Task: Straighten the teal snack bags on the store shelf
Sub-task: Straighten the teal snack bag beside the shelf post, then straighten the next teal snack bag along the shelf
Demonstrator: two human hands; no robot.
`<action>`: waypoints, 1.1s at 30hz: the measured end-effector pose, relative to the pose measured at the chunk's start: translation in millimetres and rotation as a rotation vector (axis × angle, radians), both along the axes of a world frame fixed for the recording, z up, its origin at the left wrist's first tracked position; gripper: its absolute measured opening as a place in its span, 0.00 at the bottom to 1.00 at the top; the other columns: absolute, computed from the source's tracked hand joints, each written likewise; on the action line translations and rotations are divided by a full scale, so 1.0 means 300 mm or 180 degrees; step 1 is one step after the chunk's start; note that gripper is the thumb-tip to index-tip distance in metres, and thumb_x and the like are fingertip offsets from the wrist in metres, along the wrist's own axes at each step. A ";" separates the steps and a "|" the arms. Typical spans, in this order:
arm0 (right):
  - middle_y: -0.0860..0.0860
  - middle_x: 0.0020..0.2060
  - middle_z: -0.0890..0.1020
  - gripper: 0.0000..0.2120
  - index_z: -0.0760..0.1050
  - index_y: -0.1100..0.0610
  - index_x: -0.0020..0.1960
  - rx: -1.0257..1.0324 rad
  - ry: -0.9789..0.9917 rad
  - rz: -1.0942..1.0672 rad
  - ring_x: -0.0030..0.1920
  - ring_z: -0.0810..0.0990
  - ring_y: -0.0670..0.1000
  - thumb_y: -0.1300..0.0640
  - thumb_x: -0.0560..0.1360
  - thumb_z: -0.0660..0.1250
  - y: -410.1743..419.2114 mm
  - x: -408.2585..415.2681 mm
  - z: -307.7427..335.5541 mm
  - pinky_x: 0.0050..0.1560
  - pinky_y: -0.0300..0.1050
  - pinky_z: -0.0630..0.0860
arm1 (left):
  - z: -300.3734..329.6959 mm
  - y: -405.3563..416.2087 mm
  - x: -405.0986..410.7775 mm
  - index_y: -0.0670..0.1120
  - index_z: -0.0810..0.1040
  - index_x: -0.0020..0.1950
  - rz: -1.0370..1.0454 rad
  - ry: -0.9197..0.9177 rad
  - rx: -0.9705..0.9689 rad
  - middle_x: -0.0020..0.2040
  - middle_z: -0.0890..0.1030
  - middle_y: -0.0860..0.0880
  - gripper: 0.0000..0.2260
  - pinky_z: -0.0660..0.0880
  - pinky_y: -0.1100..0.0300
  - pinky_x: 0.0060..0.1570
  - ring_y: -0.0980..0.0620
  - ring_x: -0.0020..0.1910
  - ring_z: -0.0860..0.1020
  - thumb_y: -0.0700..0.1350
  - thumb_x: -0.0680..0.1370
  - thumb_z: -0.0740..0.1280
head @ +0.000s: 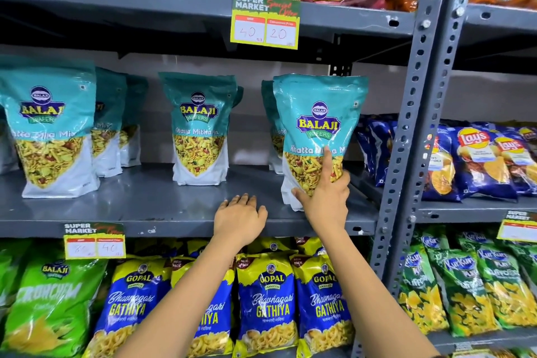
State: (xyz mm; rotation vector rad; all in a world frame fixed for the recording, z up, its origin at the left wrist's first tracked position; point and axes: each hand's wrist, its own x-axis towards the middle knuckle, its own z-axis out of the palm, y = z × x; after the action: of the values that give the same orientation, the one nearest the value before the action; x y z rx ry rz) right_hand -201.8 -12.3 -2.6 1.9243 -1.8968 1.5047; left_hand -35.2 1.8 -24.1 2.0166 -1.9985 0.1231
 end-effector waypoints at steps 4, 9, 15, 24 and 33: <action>0.69 0.72 0.54 0.50 0.44 0.47 0.78 -0.0763 -0.0037 -0.0126 0.72 0.57 0.69 0.46 0.69 0.75 0.040 0.052 -0.013 0.67 0.68 0.65 | 0.022 0.024 0.091 0.47 0.55 0.78 -0.0025 -0.0027 0.0286 0.80 0.55 0.49 0.26 0.51 0.46 0.76 0.49 0.78 0.54 0.57 0.82 0.45; 0.66 0.72 0.59 0.44 0.50 0.49 0.77 -0.1165 -0.0014 0.0458 0.71 0.59 0.66 0.46 0.71 0.73 0.085 0.279 0.038 0.67 0.64 0.68 | 0.048 0.049 0.375 0.48 0.56 0.78 0.0296 -0.0026 0.0545 0.80 0.54 0.49 0.27 0.51 0.44 0.75 0.49 0.78 0.54 0.58 0.82 0.45; 0.65 0.72 0.55 0.47 0.47 0.44 0.77 -0.0382 -0.0066 0.1131 0.71 0.59 0.66 0.49 0.71 0.74 -0.022 0.626 0.082 0.57 0.58 0.72 | 0.085 0.052 0.710 0.48 0.51 0.79 0.0423 0.0007 0.0919 0.80 0.49 0.50 0.29 0.48 0.47 0.77 0.50 0.79 0.50 0.60 0.81 0.47; 0.73 0.70 0.56 0.52 0.43 0.41 0.77 0.0097 0.0189 0.0602 0.70 0.59 0.70 0.46 0.67 0.76 -0.213 0.900 0.109 0.67 0.63 0.65 | 0.059 0.071 0.858 0.51 0.50 0.79 0.0162 0.0045 0.0779 0.80 0.48 0.54 0.29 0.47 0.44 0.76 0.52 0.79 0.48 0.62 0.80 0.46; 0.68 0.72 0.53 0.57 0.36 0.36 0.75 0.0253 -0.0174 0.0331 0.71 0.59 0.70 0.47 0.65 0.78 -0.234 0.970 0.105 0.60 0.71 0.68 | 0.061 0.071 0.882 0.51 0.50 0.79 0.0088 0.0061 0.0664 0.80 0.48 0.54 0.29 0.46 0.42 0.76 0.53 0.79 0.48 0.61 0.80 0.45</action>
State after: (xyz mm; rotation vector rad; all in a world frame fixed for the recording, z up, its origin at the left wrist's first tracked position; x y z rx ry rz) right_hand 89.4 -82.6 29.0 2.0666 -1.9351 1.5471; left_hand 229.5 23.1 -5.7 2.1614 -2.0464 -0.1030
